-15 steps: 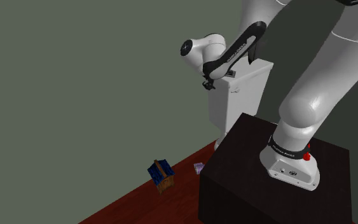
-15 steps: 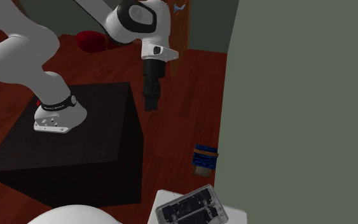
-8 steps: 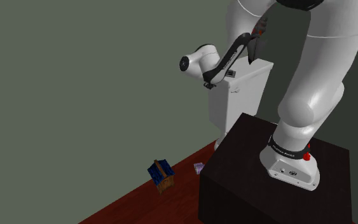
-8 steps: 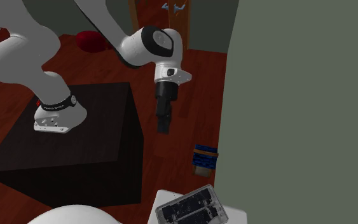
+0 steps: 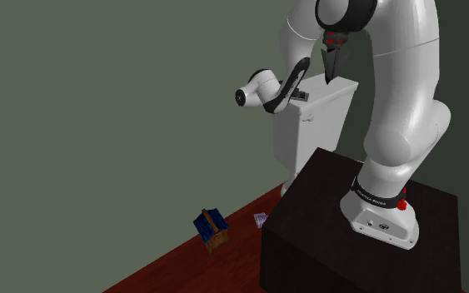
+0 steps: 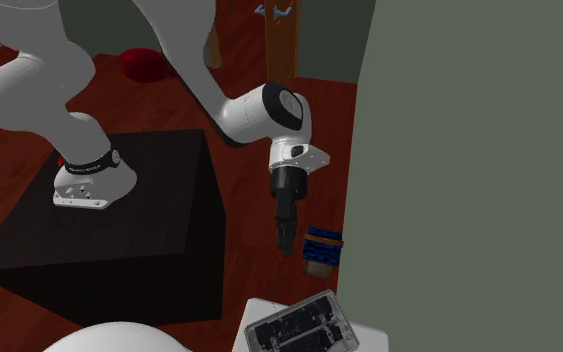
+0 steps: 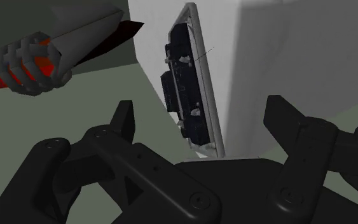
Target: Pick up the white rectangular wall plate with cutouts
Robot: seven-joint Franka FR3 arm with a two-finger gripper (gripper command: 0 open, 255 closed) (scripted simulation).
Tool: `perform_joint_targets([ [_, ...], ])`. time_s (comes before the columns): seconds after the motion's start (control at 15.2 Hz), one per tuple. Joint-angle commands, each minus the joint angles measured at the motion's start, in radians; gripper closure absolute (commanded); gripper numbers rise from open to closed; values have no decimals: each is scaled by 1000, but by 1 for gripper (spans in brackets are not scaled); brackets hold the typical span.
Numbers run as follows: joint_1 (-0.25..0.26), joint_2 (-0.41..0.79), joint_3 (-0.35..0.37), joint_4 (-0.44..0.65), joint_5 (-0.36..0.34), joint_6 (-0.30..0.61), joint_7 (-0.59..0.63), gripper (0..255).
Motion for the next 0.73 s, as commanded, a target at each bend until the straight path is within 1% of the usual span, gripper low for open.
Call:
perform_joint_targets([
  [0.0,-1,64,-28,62,-59,-28,23,0],
  [0.13,0,129,-54,132,-105,-55,35,0],
  [0.2,0,143,-60,148,-115,-61,38,0],
  [0.66,2,226,-62,182,-125,-61,88,0],
])
